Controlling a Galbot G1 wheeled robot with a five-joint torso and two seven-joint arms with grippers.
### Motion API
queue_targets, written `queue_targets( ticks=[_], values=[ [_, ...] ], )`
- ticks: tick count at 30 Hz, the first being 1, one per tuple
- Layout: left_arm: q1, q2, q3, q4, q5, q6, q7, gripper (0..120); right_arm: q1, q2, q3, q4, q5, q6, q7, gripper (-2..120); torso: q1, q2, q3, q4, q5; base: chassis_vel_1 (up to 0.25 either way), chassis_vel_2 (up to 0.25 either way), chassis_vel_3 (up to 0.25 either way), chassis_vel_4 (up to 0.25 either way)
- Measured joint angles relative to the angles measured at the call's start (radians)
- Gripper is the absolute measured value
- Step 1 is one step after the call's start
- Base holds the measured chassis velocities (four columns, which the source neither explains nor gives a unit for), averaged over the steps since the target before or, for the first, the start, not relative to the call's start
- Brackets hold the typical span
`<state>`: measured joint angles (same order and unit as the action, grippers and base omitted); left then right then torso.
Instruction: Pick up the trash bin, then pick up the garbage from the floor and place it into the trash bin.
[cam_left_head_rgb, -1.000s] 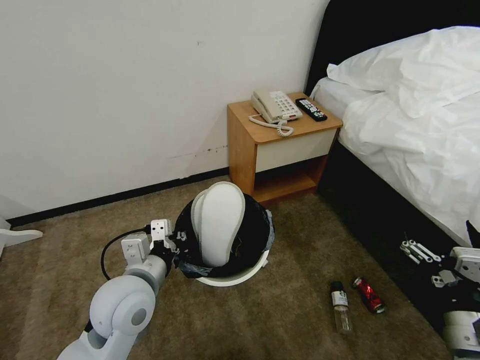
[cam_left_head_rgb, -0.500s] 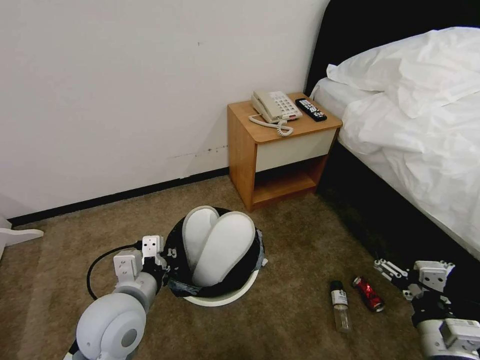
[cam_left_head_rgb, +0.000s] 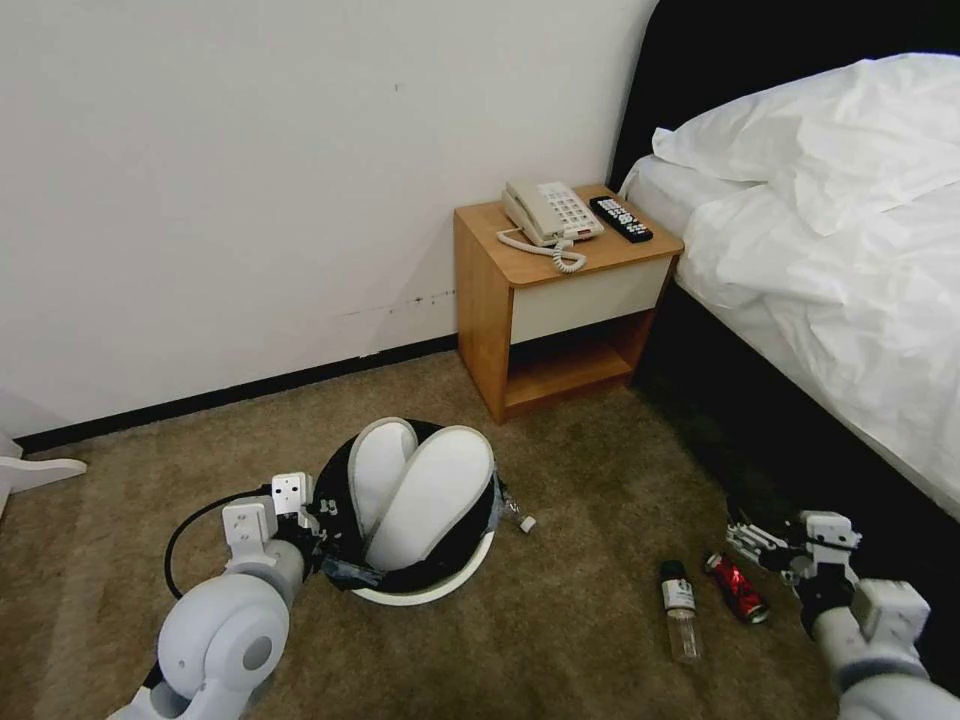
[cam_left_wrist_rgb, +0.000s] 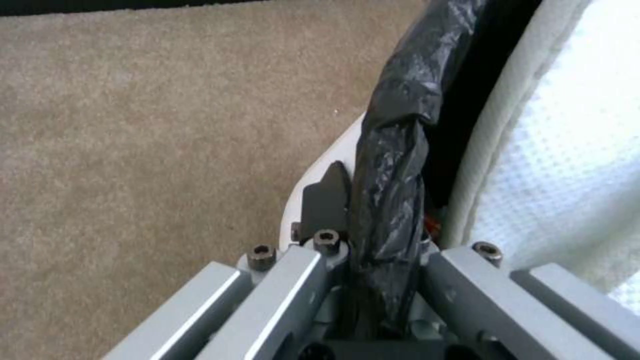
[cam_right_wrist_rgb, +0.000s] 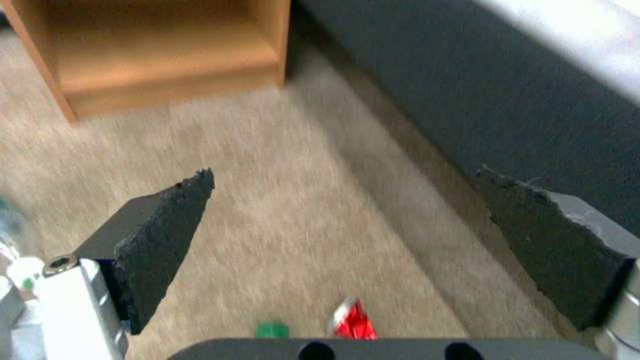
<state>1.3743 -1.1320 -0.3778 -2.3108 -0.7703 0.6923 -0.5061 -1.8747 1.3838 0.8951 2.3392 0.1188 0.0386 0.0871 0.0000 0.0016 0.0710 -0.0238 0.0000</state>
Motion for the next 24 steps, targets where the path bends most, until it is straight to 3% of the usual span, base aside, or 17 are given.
queue_targets(
  ticks=[5,15,22,24],
  values=[
    [0.050,0.007,-0.022,-0.006,0.015,0.006,-0.010,1,-0.001,-0.032,-0.040,-0.033,0.019,-0.022,0.013,100,0.000,0.000,0.000,0.0003,0.0000,0.000,0.000,0.000,0.000],
    [0.038,0.031,-0.026,0.025,-0.020,0.016,-0.059,1,0.000,-0.115,-0.085,-0.068,0.120,-0.146,0.093,100,0.000,0.000,0.000,-0.0001,0.0000,0.000,0.000,0.000,0.000],
    [0.032,0.029,-0.033,0.048,-0.031,0.013,-0.079,1,0.030,-0.217,-0.115,-0.086,0.254,-0.226,0.162,100,0.000,0.000,0.000,0.0003,0.0002,0.000,0.000,0.000,0.000],
    [0.025,0.026,-0.037,0.062,-0.036,0.010,-0.087,1,0.047,-0.290,-0.133,-0.095,0.334,-0.275,0.201,100,0.000,0.000,0.000,0.0001,0.0003,0.000,0.000,0.000,0.000]
  ],
)
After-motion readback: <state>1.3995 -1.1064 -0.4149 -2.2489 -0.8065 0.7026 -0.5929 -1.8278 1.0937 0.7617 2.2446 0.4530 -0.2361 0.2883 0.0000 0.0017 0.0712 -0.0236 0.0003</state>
